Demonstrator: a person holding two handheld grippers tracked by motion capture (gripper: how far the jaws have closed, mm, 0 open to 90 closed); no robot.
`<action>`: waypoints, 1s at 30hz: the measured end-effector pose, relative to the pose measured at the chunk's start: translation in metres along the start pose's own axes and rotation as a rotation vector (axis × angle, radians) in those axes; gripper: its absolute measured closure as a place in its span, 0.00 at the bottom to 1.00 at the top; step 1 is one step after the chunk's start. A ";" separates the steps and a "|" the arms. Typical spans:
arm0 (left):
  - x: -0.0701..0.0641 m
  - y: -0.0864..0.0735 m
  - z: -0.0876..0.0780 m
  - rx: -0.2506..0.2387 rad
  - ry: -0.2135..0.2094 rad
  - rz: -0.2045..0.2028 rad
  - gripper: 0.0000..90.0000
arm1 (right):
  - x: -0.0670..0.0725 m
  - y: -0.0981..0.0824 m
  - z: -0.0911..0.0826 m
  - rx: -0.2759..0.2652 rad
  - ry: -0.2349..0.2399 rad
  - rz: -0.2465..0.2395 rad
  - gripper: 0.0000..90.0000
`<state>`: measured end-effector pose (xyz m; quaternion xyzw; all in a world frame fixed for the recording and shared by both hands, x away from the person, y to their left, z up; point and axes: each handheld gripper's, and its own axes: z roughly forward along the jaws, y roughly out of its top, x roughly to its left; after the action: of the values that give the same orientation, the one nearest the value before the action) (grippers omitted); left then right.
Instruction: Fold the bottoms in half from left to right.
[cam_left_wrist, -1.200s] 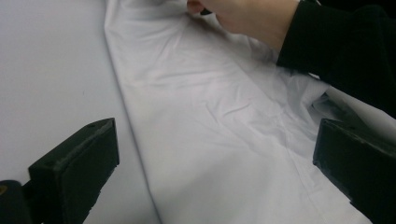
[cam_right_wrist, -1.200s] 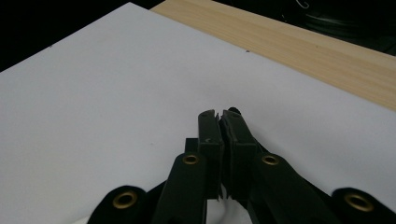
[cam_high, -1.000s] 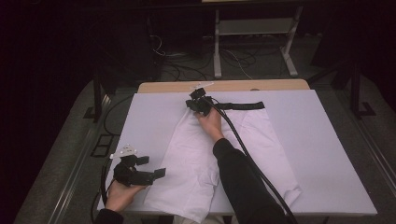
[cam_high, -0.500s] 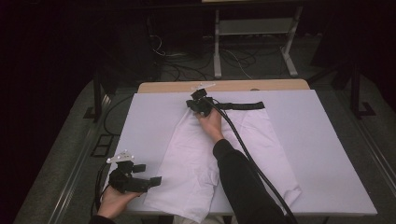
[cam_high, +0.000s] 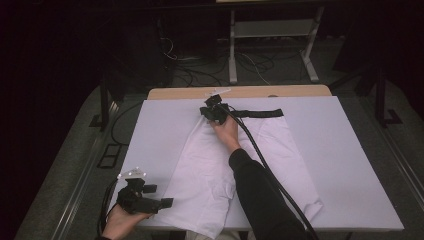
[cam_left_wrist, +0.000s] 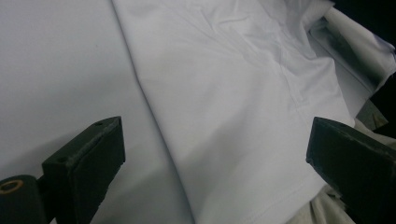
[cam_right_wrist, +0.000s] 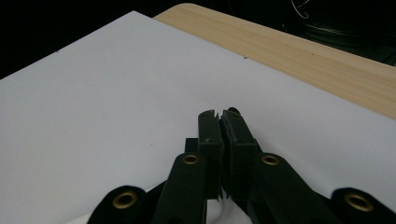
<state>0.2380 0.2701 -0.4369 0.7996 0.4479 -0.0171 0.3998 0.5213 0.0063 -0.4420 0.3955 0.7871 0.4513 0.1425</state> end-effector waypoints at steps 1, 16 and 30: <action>-0.001 -0.001 0.000 0.004 -0.002 -0.009 0.04 | 0.000 0.000 0.000 -0.003 0.000 0.001 0.95; 0.006 -0.019 -0.017 0.062 -0.067 -0.081 0.21 | 0.000 -0.001 0.000 -0.001 0.001 -0.001 0.95; 0.007 -0.025 -0.017 0.136 -0.120 -0.100 0.49 | -0.002 0.000 -0.001 -0.008 0.003 0.000 0.95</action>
<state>0.2183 0.2928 -0.4441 0.7992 0.4601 -0.1151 0.3691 0.5214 0.0043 -0.4413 0.3941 0.7856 0.4551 0.1428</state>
